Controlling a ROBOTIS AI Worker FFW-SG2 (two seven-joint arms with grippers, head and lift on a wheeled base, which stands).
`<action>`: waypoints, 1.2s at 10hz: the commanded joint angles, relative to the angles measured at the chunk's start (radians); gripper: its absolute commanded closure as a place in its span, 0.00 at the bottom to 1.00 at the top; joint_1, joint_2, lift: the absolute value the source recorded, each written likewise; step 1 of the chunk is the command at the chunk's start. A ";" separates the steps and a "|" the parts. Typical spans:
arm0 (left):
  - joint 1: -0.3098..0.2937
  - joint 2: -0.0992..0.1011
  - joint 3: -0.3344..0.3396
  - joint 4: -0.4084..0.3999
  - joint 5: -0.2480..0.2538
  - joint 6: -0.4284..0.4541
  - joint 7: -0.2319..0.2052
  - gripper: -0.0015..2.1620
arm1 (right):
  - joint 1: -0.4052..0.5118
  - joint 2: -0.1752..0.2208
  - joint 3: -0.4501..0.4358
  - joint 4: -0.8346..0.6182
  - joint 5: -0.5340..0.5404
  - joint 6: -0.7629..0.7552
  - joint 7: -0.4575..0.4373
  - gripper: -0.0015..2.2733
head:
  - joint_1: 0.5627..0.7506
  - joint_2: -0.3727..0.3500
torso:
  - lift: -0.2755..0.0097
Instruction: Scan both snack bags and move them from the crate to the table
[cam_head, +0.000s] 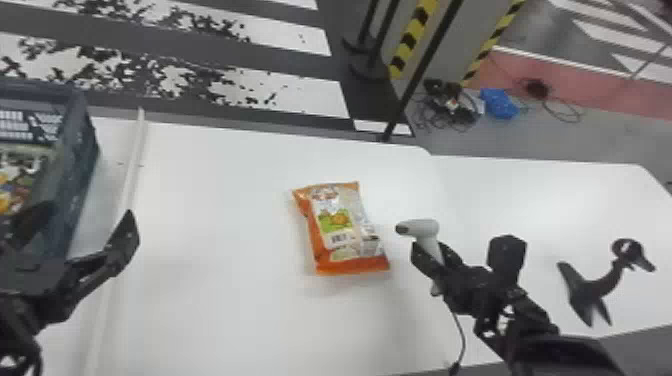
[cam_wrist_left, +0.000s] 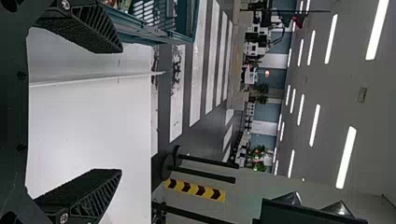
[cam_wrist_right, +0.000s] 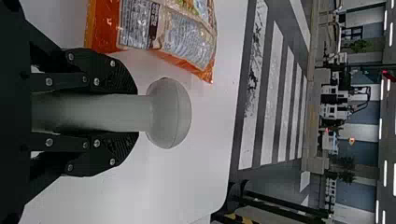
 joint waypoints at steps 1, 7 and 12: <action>-0.001 -0.001 0.000 0.000 0.000 0.000 0.000 0.04 | 0.047 0.026 0.028 -0.113 0.002 0.037 0.000 0.99 | 0.70 0.08 | 0.66; 0.002 -0.002 0.006 0.003 0.005 -0.006 0.001 0.04 | 0.124 0.032 0.177 -0.303 0.051 0.117 0.003 0.99 | 0.70 0.25 | 0.66; 0.001 -0.002 0.009 0.011 0.005 -0.009 0.000 0.04 | 0.081 0.031 0.247 -0.249 0.126 0.132 -0.023 0.99 | 0.70 0.36 | 0.66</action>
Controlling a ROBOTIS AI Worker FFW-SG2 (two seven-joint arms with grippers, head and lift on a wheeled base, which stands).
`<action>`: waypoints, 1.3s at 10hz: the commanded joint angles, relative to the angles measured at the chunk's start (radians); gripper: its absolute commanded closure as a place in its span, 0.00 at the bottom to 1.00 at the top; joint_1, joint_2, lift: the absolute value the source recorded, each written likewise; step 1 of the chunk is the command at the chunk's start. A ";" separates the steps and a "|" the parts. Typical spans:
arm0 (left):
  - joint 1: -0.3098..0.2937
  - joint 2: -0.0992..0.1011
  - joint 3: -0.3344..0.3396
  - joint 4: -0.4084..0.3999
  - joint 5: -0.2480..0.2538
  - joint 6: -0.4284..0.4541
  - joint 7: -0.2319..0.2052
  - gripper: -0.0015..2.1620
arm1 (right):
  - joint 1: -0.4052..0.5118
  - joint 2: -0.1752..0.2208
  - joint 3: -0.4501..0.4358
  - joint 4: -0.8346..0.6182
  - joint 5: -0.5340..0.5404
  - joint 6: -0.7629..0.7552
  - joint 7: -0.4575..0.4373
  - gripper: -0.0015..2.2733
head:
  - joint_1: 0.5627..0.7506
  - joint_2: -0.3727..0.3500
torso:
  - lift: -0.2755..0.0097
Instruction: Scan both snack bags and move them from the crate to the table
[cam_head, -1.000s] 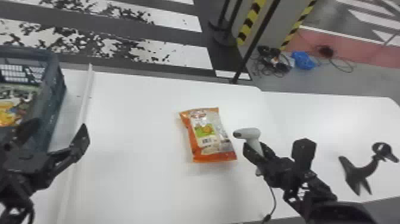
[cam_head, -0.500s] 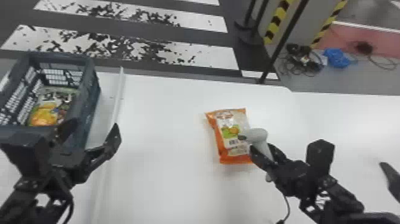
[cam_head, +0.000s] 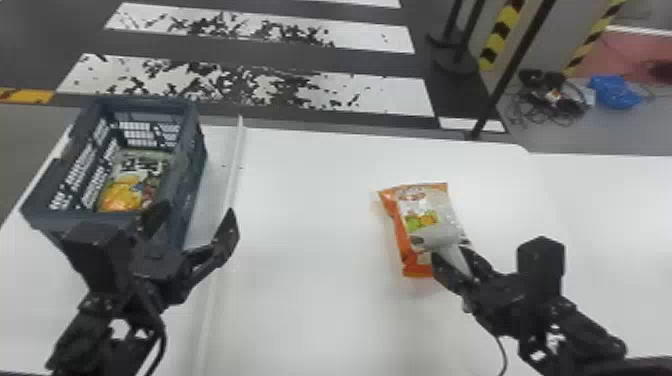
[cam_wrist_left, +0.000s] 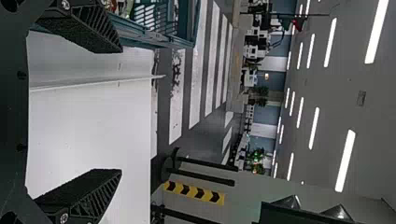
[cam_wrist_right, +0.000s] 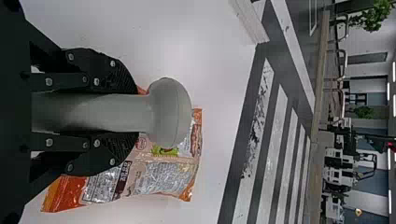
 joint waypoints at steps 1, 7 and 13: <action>0.000 0.000 0.000 0.003 0.000 0.000 -0.001 0.04 | -0.005 0.000 0.001 0.010 0.021 -0.003 -0.015 0.99 | 0.70 0.36 | 0.66; -0.001 0.000 0.000 -0.005 0.000 0.006 -0.001 0.04 | -0.003 -0.002 0.007 0.002 0.045 -0.009 -0.027 0.99 | 0.70 0.34 | 0.66; 0.002 0.000 -0.004 -0.014 0.000 0.012 -0.001 0.04 | -0.064 -0.014 -0.217 0.156 -0.042 -0.089 -0.027 0.99 | 0.70 0.20 | 0.66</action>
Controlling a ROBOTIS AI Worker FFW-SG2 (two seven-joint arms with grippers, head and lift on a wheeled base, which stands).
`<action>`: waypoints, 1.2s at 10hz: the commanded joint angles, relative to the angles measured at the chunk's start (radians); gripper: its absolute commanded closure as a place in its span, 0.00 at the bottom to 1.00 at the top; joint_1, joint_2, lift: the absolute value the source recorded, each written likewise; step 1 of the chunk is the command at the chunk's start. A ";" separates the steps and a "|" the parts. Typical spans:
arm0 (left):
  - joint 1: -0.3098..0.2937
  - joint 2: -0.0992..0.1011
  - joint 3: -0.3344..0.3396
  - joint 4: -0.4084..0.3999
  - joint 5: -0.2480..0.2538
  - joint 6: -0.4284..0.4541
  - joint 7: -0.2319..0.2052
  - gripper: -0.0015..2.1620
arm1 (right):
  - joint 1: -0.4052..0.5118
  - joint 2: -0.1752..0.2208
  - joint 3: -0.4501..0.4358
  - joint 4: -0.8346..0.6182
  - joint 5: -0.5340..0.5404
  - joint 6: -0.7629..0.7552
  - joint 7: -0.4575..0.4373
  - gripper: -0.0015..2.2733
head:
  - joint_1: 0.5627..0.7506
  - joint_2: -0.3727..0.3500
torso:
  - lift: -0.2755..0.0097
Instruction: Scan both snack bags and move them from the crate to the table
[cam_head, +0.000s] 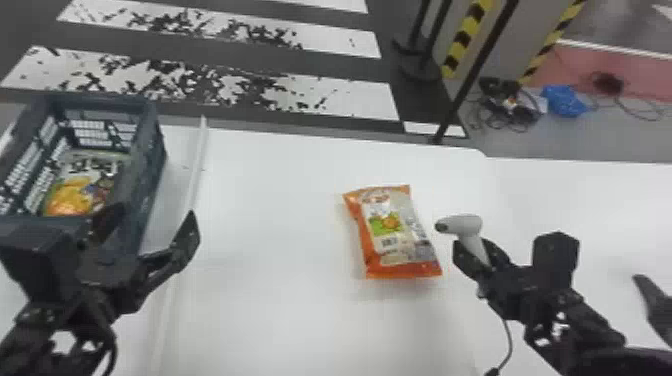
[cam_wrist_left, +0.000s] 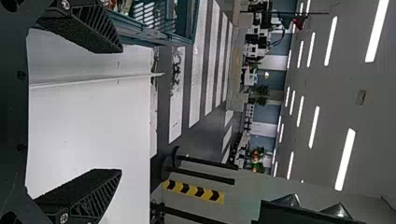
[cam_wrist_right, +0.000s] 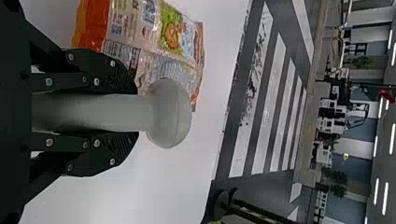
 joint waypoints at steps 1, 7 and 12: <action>0.000 0.000 0.001 0.000 0.000 0.000 0.000 0.04 | -0.035 -0.015 -0.045 0.101 -0.014 -0.055 -0.002 0.99 | 0.70 0.15 | 0.66; 0.000 0.000 0.003 0.008 0.000 0.000 -0.001 0.04 | -0.117 -0.052 -0.077 0.367 -0.015 -0.214 -0.006 0.99 | 0.70 0.03 | 0.66; 0.000 0.000 0.003 0.012 0.000 -0.003 -0.001 0.04 | -0.137 -0.052 -0.063 0.437 -0.014 -0.251 -0.011 0.99 | 0.70 0.03 | 0.66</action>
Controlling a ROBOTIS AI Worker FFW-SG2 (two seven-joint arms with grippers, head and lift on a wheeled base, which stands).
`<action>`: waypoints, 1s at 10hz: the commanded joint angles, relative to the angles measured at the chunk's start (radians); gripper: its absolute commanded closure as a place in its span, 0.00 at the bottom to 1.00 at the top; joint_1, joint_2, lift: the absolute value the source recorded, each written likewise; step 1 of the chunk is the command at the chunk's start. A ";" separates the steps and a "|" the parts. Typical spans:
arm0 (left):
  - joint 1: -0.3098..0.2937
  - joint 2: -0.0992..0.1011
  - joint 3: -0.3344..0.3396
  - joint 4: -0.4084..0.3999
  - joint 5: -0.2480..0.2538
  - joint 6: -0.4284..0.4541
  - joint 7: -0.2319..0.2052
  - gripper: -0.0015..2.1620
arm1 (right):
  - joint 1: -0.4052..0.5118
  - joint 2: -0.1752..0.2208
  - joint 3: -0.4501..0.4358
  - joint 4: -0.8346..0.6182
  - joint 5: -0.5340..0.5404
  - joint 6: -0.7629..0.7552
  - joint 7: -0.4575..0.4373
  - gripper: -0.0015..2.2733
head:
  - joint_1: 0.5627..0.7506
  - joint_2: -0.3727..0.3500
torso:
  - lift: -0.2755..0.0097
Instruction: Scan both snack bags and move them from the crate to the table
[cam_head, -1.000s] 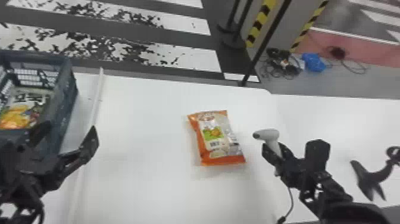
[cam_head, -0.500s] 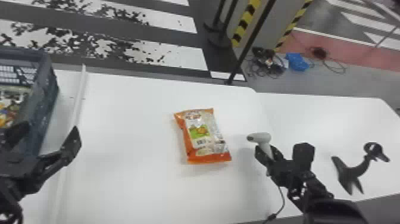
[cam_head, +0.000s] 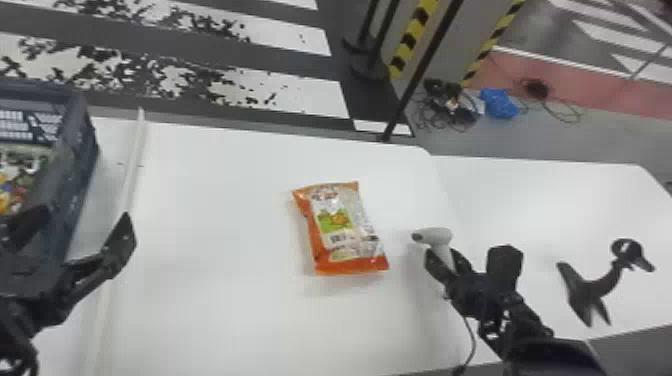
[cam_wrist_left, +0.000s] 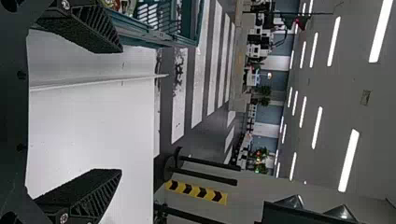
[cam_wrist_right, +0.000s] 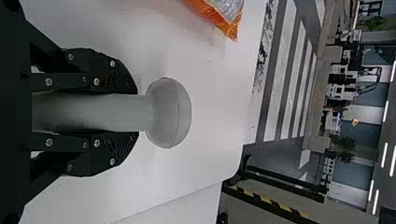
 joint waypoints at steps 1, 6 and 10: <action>0.000 0.000 0.000 -0.001 0.000 0.000 0.000 0.04 | -0.002 0.000 0.005 0.008 0.000 -0.005 -0.001 0.99 | 0.70 0.03 | 0.66; 0.000 0.000 -0.002 -0.001 0.000 0.000 0.000 0.04 | -0.002 0.003 0.016 0.028 0.000 -0.030 -0.026 0.73 | 0.70 0.03 | 0.66; 0.002 0.000 -0.002 -0.001 0.000 -0.003 0.000 0.04 | -0.002 0.003 0.016 0.028 -0.009 -0.039 -0.027 0.11 | 0.70 0.03 | 0.66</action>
